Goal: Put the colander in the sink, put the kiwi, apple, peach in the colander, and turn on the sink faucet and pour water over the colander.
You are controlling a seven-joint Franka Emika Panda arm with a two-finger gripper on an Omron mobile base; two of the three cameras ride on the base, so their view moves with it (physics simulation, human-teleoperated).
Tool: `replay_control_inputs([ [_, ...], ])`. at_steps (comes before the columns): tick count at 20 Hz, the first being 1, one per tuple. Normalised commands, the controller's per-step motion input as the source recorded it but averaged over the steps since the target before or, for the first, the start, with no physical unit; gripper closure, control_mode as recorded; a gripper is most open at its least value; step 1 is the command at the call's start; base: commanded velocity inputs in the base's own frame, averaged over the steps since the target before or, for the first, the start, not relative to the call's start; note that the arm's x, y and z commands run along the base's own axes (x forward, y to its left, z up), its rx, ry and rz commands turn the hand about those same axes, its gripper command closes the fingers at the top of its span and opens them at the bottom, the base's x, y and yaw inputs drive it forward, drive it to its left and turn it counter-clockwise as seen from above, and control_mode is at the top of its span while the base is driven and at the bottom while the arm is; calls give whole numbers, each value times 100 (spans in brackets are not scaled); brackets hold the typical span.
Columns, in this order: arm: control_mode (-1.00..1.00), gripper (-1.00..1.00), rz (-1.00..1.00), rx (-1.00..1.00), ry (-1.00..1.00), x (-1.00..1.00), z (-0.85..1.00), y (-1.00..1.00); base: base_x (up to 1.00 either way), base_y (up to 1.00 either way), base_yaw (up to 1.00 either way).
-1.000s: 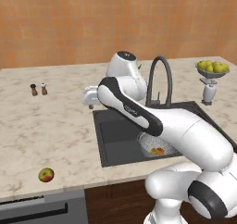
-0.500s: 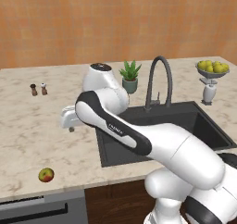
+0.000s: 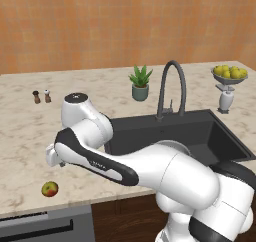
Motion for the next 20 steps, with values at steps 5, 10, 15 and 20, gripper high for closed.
replay_control_inputs([
  [5,-100,-100,11,-7,0,-15,-40,41,0,0,0],
  [10,-100,-100,9,-6,0,-10,-48,38,0,0,0],
  [15,-100,-100,6,-8,0,0,-48,27,0,0,0],
  [20,-100,-100,3,-8,0,8,-42,20,0,0,0],
])
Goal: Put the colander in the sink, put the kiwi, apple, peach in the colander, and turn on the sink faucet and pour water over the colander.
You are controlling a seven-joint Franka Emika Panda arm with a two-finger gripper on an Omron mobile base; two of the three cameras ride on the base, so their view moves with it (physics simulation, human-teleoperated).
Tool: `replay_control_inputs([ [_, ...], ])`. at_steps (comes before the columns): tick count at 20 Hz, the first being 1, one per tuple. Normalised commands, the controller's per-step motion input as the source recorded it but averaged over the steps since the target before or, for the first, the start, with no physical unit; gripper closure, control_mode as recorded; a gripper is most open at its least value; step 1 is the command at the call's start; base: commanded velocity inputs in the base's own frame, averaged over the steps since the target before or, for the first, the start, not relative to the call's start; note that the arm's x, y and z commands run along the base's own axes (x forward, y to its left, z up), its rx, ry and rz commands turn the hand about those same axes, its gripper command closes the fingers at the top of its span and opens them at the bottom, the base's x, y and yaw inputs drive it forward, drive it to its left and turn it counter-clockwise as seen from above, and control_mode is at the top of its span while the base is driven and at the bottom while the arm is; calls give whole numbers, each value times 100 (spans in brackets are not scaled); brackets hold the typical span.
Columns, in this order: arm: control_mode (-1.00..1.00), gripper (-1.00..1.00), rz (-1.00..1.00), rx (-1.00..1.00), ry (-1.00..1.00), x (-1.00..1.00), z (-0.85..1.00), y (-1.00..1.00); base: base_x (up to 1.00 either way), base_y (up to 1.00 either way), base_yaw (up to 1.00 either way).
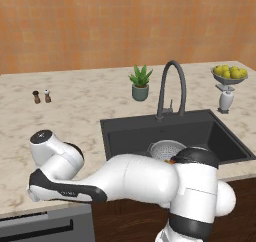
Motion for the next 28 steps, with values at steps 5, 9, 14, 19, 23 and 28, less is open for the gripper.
replay_control_inputs([
  [5,-100,-100,2,-3,0,24,-33,2,0,0,0],
  [9,-100,-100,1,-1,0,31,-32,8,0,0,0],
  [14,-100,-100,1,0,0,21,-32,12,0,0,0],
  [19,-100,-100,1,0,0,20,-31,12,0,0,0],
  [23,-100,-100,1,0,0,10,-25,11,0,0,0],
  [28,-100,100,0,0,0,0,-17,8,0,0,0],
])
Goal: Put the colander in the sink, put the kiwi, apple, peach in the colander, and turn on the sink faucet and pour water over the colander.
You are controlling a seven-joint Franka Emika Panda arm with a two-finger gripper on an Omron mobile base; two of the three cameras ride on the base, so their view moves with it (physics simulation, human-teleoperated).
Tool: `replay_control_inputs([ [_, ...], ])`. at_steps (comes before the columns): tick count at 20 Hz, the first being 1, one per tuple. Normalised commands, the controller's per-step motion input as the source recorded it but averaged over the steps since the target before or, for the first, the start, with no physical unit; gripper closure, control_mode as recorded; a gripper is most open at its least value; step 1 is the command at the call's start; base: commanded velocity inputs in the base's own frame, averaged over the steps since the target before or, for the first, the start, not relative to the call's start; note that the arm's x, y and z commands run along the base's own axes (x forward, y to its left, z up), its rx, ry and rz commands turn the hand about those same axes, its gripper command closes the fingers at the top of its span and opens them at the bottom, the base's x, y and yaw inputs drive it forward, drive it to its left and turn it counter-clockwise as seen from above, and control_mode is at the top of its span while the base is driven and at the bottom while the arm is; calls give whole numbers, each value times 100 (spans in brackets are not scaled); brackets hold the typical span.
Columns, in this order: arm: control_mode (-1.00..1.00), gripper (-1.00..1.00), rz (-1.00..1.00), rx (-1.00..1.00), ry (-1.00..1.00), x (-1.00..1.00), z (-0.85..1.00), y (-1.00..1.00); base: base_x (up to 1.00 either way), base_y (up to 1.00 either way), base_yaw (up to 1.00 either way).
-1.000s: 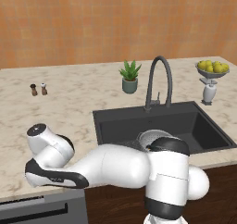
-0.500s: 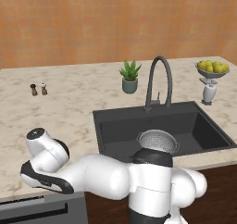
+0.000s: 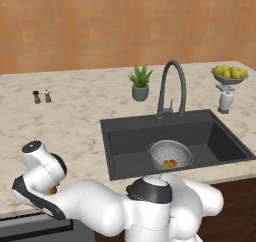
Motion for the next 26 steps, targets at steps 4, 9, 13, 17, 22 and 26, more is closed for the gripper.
replay_control_inputs([
  [4,-100,100,0,0,-1,-13,4,-27,0,0,0],
  [9,-100,100,-8,0,-8,-2,40,-94,0,0,0],
  [13,-100,100,-15,0,-9,3,35,-100,0,0,0],
  [17,-100,100,-17,0,-4,27,20,-100,0,0,0],
  [22,-100,100,-19,0,0,62,1,-100,0,0,0],
  [26,-100,100,-20,0,0,67,0,-100,0,0,0],
])
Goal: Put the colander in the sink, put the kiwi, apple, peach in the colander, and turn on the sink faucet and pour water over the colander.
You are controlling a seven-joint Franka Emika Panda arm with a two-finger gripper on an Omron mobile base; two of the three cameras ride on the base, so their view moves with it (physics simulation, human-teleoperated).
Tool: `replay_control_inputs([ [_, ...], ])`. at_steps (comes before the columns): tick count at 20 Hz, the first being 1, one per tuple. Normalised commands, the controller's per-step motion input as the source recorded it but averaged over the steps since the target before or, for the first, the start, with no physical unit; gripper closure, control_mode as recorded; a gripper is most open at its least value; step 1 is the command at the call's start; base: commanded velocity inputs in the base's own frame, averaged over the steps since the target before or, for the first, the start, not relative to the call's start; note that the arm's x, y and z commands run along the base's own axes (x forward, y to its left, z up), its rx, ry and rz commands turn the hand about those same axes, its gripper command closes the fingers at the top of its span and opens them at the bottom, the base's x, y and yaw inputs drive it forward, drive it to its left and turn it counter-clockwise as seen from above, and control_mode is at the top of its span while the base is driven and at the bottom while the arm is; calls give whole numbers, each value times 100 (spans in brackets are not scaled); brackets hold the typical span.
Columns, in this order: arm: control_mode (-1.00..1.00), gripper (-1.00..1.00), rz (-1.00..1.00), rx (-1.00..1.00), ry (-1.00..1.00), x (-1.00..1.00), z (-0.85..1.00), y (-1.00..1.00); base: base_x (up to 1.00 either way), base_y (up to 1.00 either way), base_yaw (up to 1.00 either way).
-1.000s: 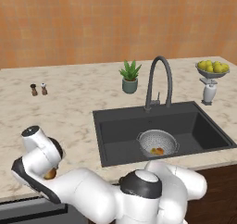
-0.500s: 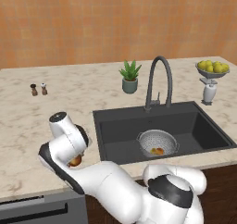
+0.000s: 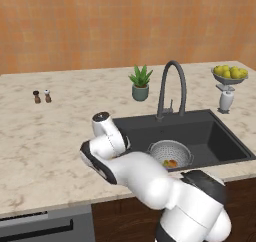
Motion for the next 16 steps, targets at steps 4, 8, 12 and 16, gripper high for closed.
replay_control_inputs([
  [4,-100,100,-21,0,0,51,0,-100,0,0,0],
  [8,-100,100,-21,0,0,31,0,-100,0,0,0],
  [12,-100,100,-21,0,0,26,0,-100,0,0,0],
  [16,-100,100,-17,0,0,8,-9,-100,0,0,0],
])
